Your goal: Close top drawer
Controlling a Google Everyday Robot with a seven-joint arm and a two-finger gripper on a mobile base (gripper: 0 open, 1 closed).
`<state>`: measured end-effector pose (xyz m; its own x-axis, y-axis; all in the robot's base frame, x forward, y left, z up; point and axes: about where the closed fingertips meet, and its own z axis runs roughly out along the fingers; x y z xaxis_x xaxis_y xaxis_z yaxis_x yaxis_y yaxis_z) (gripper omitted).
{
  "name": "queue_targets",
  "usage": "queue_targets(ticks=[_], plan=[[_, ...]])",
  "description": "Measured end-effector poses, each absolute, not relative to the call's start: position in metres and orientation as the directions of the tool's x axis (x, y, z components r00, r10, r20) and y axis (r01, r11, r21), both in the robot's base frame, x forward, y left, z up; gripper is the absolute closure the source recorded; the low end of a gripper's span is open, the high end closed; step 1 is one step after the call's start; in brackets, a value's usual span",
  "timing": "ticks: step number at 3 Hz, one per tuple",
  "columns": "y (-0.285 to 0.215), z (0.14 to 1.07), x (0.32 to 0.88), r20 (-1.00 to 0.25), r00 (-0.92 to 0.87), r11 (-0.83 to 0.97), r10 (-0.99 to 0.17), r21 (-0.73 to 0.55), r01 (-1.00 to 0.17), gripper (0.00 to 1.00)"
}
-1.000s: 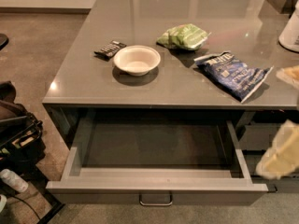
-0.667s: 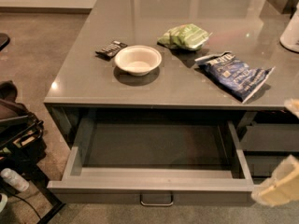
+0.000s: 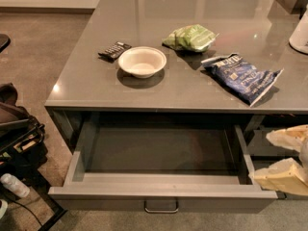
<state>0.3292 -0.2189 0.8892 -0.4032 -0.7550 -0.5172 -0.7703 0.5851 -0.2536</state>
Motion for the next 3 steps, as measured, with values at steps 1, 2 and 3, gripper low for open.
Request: queue_targets(ticks=[1, 2, 3], plan=[[-0.219, 0.889, 0.329, -0.517, -0.403, 0.585, -0.755, -0.254, -0.770, 0.65], [-0.216, 0.877, 0.325, -0.530, -0.401, 0.586, -0.748, -0.242, -0.773, 0.88], [-0.218, 0.831, 0.315, -0.581, -0.422, 0.624, -0.696, -0.199, -0.756, 1.00]])
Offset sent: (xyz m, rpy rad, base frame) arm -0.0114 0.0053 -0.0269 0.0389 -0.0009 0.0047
